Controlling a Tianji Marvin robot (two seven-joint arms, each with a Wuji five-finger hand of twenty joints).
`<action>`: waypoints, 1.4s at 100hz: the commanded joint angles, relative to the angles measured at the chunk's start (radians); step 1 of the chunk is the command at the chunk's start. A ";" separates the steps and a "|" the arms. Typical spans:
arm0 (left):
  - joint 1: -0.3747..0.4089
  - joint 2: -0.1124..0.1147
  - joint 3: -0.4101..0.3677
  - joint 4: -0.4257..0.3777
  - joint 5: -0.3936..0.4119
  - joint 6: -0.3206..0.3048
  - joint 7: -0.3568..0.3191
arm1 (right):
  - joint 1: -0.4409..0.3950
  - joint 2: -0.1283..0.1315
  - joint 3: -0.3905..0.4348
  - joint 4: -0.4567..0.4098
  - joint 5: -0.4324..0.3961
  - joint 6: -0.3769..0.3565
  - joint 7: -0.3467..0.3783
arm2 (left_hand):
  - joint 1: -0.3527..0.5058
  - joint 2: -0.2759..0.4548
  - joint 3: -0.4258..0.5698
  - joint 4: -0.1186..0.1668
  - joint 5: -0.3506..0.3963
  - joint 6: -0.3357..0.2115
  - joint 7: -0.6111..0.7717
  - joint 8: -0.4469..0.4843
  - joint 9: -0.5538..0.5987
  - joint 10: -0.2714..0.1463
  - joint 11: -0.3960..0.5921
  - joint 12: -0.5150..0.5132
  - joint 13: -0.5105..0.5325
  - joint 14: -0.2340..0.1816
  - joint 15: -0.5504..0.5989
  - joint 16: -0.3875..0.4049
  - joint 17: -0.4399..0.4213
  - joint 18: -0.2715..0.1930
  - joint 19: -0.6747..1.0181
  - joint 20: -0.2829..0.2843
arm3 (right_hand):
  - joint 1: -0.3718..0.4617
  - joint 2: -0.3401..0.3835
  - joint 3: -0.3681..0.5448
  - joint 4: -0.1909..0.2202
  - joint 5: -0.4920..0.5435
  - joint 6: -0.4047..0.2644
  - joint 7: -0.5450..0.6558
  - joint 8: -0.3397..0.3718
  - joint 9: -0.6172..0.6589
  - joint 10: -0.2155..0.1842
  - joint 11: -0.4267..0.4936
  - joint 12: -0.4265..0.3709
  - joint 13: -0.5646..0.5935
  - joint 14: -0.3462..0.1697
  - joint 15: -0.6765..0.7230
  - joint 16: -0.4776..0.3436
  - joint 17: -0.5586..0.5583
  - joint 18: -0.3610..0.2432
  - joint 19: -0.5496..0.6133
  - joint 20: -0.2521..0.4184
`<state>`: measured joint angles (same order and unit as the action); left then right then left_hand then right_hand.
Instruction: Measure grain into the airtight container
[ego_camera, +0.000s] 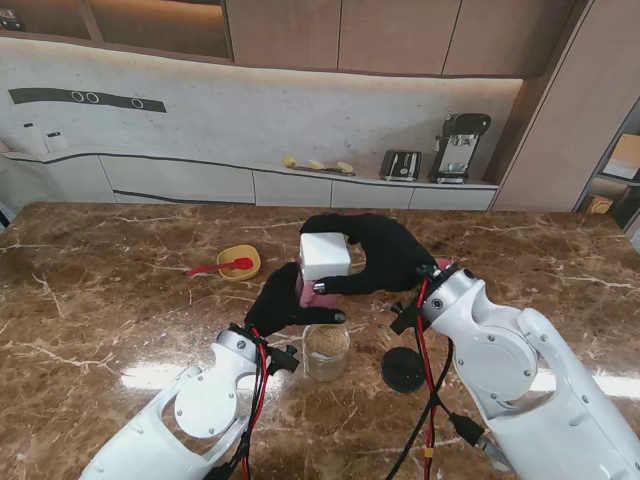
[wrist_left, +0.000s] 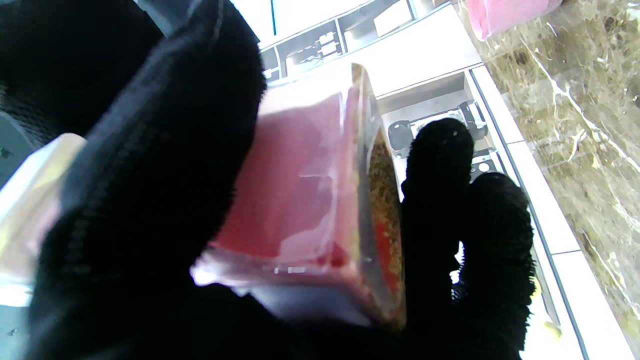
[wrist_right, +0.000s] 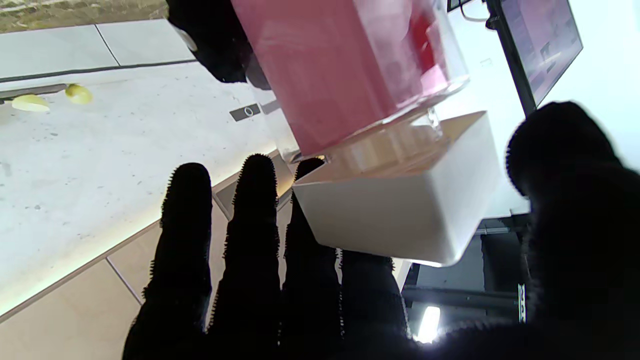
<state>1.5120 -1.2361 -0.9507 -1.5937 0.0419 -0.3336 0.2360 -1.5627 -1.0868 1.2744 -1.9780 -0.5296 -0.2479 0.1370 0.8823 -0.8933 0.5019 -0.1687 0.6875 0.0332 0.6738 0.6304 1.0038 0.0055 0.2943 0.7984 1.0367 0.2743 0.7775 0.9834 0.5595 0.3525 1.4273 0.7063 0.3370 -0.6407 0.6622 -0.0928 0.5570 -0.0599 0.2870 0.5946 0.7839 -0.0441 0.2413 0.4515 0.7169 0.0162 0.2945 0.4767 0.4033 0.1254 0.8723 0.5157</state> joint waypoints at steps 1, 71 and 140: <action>0.004 0.000 0.002 -0.006 0.003 0.001 -0.001 | 0.010 0.013 0.015 -0.020 0.006 -0.002 0.046 | 0.183 0.463 0.276 -0.018 0.211 -0.269 0.216 0.029 0.079 -0.111 0.069 0.008 0.016 -0.072 0.001 0.003 -0.007 -0.023 0.019 0.013 | 0.058 -0.016 -0.027 0.036 0.036 -0.057 0.030 0.019 0.016 -0.015 -0.001 -0.003 0.042 0.000 0.003 -0.018 0.006 -0.001 -0.015 0.027; 0.010 0.002 -0.002 -0.012 0.004 0.003 -0.003 | 0.112 0.060 0.041 -0.071 -0.030 -0.025 0.272 | 0.181 0.462 0.277 -0.018 0.212 -0.271 0.217 0.029 0.080 -0.114 0.070 0.008 0.019 -0.073 0.001 0.002 -0.004 -0.022 0.019 0.013 | 0.086 -0.008 -0.046 0.032 -0.069 -0.011 -0.101 -0.045 -0.073 -0.015 -0.055 -0.029 0.001 -0.030 -0.043 -0.028 0.001 -0.029 -0.048 0.035; 0.008 0.003 -0.005 -0.015 0.004 0.001 -0.008 | 0.157 0.070 0.013 -0.081 -0.099 -0.113 0.296 | 0.183 0.462 0.278 -0.018 0.212 -0.270 0.216 0.029 0.080 -0.110 0.069 0.009 0.017 -0.072 0.001 0.004 -0.006 -0.021 0.019 0.013 | 0.120 -0.176 0.402 -0.070 0.184 -0.129 0.154 0.127 0.123 -0.039 0.069 0.089 0.157 -0.063 0.160 0.109 0.133 -0.039 0.073 0.092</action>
<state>1.5199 -1.2331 -0.9533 -1.6032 0.0476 -0.3323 0.2230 -1.4015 -1.0136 1.2919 -2.0638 -0.6312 -0.3719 0.4181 0.8823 -0.8935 0.5024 -0.1687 0.6875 0.0102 0.6738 0.6303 1.0038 -0.0009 0.2933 0.7983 1.0365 0.2742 0.7775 0.9834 0.5595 0.3525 1.4273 0.7063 0.4689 -0.8248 1.0305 -0.1359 0.6781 -0.2168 0.3602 0.6872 0.8482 -0.0413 0.2365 0.5038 0.8274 -0.0234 0.4034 0.5459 0.5157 0.0998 0.8998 0.5739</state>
